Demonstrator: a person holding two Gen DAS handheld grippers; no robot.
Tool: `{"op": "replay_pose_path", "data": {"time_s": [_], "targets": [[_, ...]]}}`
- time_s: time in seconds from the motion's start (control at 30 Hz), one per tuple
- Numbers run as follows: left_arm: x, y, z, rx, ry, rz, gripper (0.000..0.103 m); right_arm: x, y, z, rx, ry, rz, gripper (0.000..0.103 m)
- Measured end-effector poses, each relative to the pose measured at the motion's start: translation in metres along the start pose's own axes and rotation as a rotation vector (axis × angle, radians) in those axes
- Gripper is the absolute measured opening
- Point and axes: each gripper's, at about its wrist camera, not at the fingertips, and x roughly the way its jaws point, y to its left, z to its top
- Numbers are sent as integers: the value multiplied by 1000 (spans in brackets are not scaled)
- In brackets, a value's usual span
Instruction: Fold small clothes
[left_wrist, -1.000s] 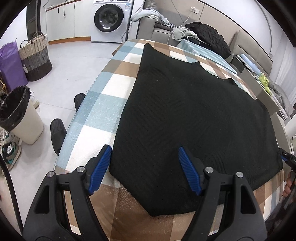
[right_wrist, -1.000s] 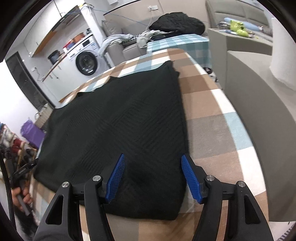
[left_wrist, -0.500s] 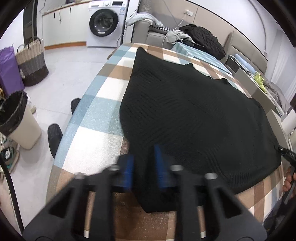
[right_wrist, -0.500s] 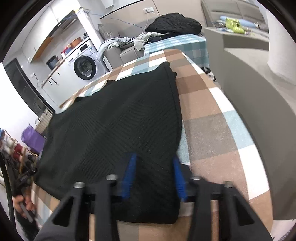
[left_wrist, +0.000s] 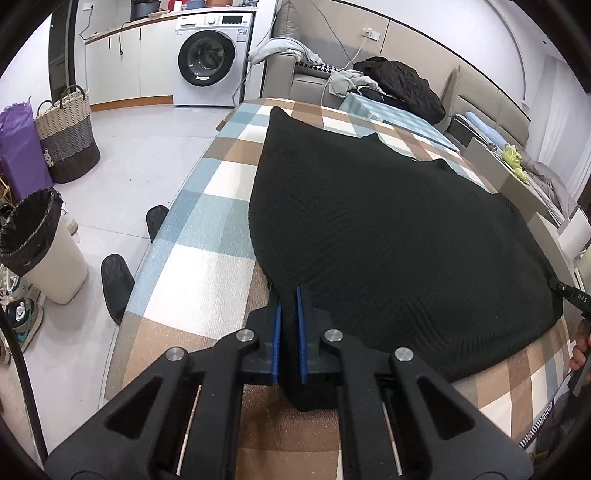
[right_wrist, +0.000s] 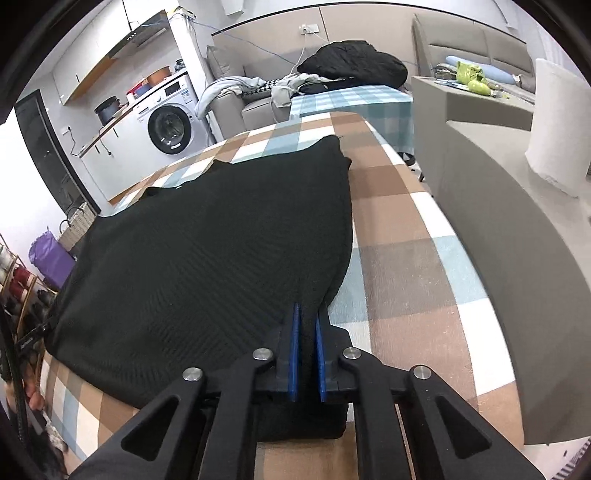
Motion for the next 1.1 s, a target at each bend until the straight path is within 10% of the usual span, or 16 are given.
{"op": "replay_pose_path", "data": {"time_s": [0.17,0.37,1.1], "targets": [[0,5,-1,-40,26,11,15,-8,-1,3,14,-7,-26,46],[-9,10,-5,-67,29,52,38,-22,-1,3,18,-30,0,64],[-48,4,-43,-163,72,-37,53,-39,-16,-53,238,90,210,64]]}}
